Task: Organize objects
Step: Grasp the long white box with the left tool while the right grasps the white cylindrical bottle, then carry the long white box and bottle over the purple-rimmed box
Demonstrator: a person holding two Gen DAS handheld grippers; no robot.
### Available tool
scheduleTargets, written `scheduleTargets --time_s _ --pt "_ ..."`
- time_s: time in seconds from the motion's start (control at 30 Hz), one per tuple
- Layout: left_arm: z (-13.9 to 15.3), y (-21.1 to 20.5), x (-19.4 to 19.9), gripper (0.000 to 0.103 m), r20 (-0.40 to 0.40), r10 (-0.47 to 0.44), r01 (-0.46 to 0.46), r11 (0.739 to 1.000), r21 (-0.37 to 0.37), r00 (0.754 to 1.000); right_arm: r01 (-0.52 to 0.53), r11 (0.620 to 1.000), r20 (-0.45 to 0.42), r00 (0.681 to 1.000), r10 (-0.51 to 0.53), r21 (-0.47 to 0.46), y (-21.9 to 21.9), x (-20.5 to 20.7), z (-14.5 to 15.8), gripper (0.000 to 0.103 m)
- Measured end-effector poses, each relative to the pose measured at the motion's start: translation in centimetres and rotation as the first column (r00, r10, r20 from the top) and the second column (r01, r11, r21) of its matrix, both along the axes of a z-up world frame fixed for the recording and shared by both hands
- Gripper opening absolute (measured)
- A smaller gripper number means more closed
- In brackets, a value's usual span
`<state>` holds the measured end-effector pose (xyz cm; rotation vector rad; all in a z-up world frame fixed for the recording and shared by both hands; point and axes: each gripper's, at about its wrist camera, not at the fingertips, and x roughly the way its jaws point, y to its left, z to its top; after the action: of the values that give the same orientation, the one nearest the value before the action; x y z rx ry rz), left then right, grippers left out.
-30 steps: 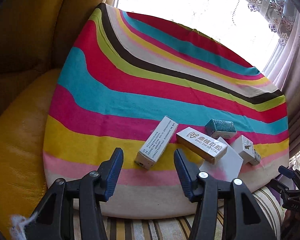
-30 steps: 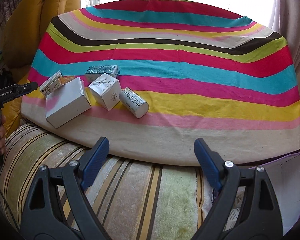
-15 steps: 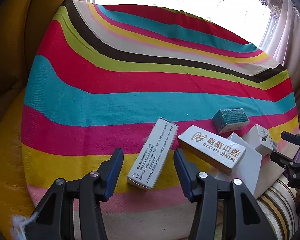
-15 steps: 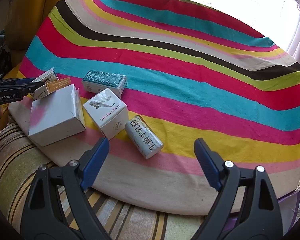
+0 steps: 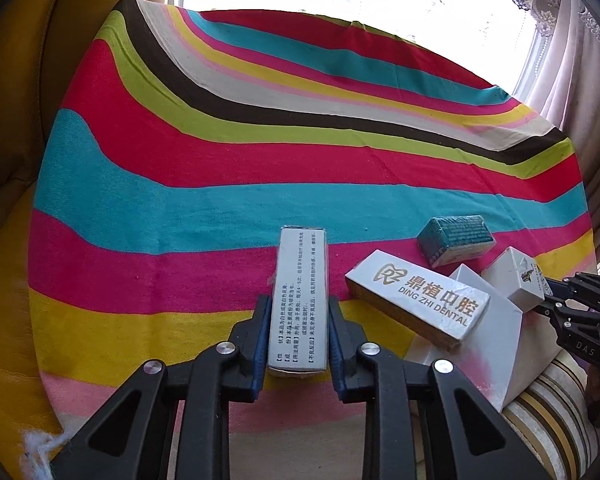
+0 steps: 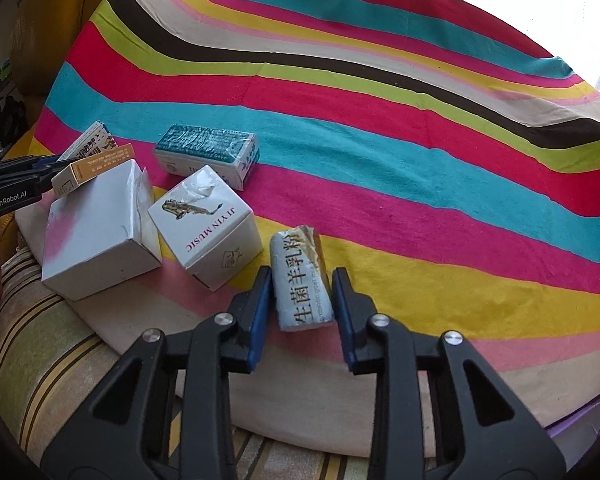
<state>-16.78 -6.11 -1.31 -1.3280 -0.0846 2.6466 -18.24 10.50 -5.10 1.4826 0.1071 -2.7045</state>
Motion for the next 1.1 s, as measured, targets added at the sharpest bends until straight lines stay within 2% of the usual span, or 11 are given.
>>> scheduleTargets --time_s 0.27,0.43,0.7,0.87,1.1 --pt "1.7 -1.9 2.2 0.026 -0.068 0.093 -0.087 0.993 0.082 0.993 0.026 1.0 -0.011 1.0 -0.026 0.0 -0.2 1.5 0.4 0.03" --pt "3.1 -2.2 4.3 0.026 -0.114 0.126 -0.109 0.984 0.142 0.985 0.045 0.999 -0.018 0.999 -0.045 -0.014 -0.1 3.2 1.1 0.03" --pt "5.0 -1.1 8.0 0.026 -0.181 0.125 -0.087 0.975 0.206 0.975 0.098 0.994 -0.04 0.994 -0.099 -0.041 0.8 6.7 2.5 0.03" --pt "6.0 0.5 9.9 0.026 -0.24 0.113 -0.062 0.976 0.21 0.964 0.131 0.99 -0.045 0.99 -0.133 -0.051 1.6 9.1 3.0 0.03" --pt "6.6 2.6 12.1 0.026 -0.263 0.082 -0.023 0.976 0.218 0.961 0.164 0.984 -0.053 0.984 -0.168 -0.062 2.5 12.0 3.4 0.03"
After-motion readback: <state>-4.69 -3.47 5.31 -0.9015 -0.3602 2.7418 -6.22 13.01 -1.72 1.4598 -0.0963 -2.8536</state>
